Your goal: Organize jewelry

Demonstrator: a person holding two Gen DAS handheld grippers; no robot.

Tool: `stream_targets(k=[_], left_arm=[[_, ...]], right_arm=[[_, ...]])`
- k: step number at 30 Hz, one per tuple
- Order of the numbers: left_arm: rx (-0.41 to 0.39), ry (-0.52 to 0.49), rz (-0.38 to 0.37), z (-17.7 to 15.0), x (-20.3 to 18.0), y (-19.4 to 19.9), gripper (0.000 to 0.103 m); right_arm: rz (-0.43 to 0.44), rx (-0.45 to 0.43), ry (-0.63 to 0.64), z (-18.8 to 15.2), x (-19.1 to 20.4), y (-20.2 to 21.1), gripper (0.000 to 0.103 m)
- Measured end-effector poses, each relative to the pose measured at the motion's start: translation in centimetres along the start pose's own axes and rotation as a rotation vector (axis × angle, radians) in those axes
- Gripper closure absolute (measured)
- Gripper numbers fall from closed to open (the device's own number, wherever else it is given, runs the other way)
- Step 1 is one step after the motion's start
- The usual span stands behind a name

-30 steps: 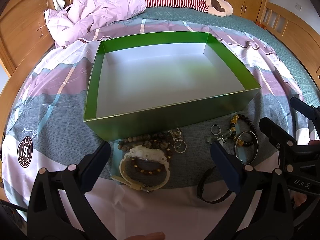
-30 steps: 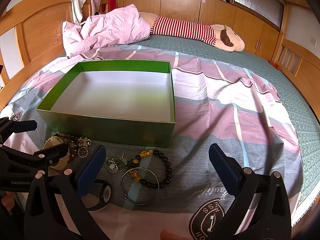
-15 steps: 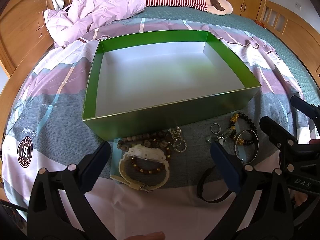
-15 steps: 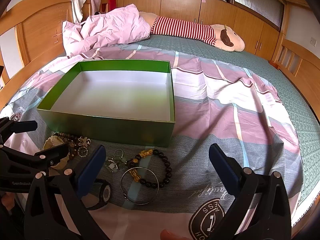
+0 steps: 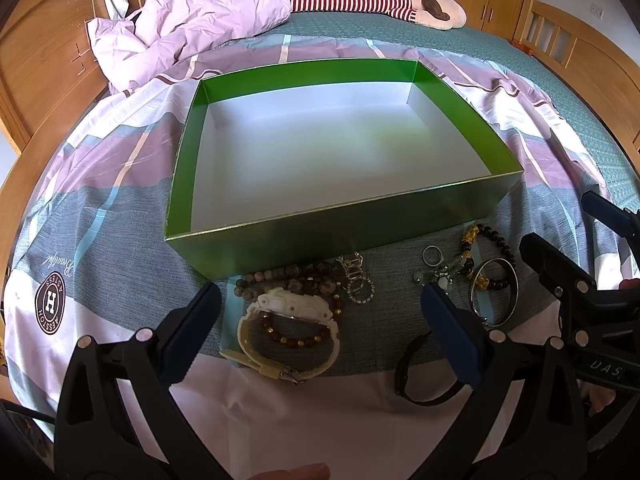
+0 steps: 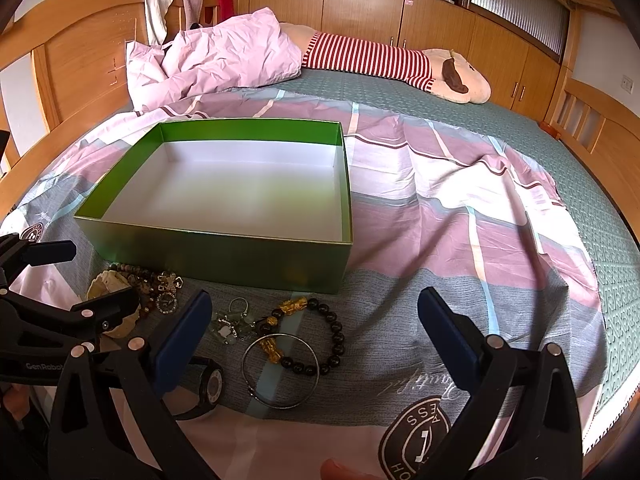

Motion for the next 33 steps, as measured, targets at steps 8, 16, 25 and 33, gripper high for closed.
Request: stream_targets(k=[8,16,25,33], left_arm=[[0.002,-0.001,0.002,-0.07,-0.01,-0.03,0.004],[0.004,-0.001,0.001,-0.22,-0.02,-0.14,0.004],[0.009,-0.003,0.004,-0.26,-0.03,-0.18,0.004],[0.012,-0.003,0.008,-0.37,-0.07,-0.47,0.004]], right_arm=[[0.0,0.0,0.0,0.01,0.03,0.0,0.003],[0.0,-0.001,0.0,0.01,0.04,-0.01,0.003],[0.0,0.0,0.001,-0.04,0.18,-0.07,0.003],[0.0,-0.003,0.002,-0.16,0.34,-0.08,0.003]])
Point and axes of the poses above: each gripper's, at about its wrist camera, not at the fingertips, and y roughly against the way its jaws point, x to its left, z to its top, the point moved 7 cm from there along -y, roughly the way its jaws point, and after that the axes turned 13 degrees about x, right-handed, at the moved point
